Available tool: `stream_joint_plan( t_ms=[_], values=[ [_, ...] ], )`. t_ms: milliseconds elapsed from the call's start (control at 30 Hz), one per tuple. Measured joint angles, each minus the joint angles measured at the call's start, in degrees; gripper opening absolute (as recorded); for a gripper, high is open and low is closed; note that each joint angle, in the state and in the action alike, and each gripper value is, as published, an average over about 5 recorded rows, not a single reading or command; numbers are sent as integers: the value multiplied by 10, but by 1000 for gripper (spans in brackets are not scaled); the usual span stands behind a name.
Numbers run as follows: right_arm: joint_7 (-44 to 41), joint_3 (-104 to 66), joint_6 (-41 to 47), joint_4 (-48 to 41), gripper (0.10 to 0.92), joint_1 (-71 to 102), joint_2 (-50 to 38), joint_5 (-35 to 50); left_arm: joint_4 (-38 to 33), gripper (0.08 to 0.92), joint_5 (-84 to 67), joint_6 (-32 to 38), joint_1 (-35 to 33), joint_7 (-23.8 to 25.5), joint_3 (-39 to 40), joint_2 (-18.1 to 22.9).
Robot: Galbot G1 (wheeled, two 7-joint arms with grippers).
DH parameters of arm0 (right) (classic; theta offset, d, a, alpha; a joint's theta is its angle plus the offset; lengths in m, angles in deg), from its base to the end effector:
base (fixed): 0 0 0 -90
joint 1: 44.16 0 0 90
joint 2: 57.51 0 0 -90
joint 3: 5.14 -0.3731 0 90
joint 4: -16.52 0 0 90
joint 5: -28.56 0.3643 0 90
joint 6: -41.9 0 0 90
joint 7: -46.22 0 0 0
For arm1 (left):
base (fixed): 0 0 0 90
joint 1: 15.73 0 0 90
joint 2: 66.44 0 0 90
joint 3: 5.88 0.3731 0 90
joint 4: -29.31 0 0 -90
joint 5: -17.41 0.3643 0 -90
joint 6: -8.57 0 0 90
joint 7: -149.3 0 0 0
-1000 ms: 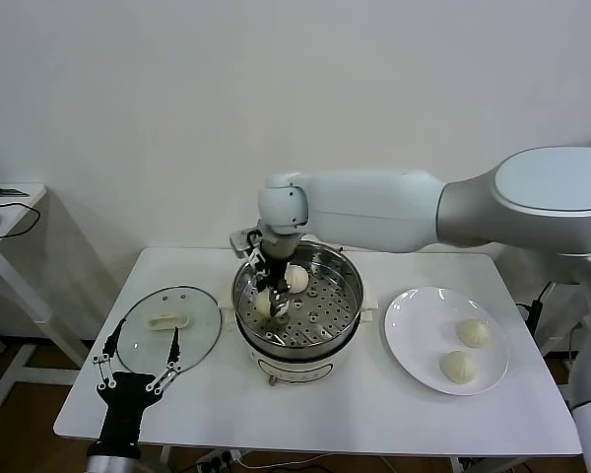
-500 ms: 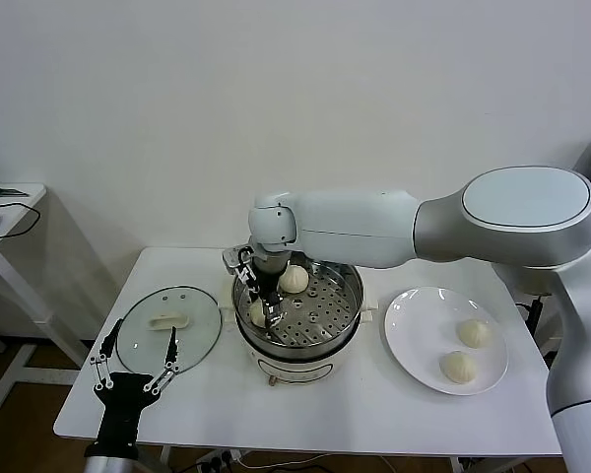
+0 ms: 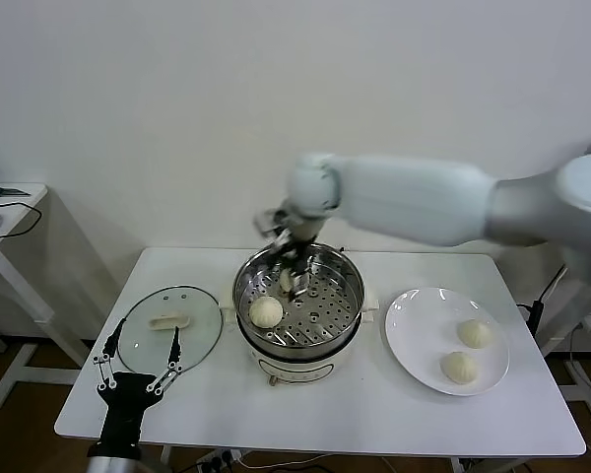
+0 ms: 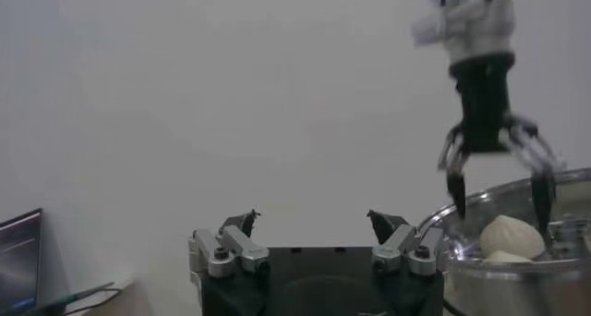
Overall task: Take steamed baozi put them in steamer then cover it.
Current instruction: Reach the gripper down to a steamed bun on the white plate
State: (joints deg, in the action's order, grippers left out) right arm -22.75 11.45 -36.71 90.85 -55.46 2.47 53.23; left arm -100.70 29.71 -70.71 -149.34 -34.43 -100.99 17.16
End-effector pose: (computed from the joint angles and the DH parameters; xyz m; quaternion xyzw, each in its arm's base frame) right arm 0.5849 0.0552 0.0147 0.6212 -0.4515 0.5803 0.2713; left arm 0.1079 0.0402 -0.2896 -0.0083 0.9823 0.1740 0.0695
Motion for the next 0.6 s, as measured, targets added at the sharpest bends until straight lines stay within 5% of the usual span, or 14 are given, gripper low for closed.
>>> stream_joint_plan(
  t_ms=[600],
  values=[
    [-47,-51,-111,9,823,151,-241,-180,-3,823,7,1,-11,1,4,4]
  ],
)
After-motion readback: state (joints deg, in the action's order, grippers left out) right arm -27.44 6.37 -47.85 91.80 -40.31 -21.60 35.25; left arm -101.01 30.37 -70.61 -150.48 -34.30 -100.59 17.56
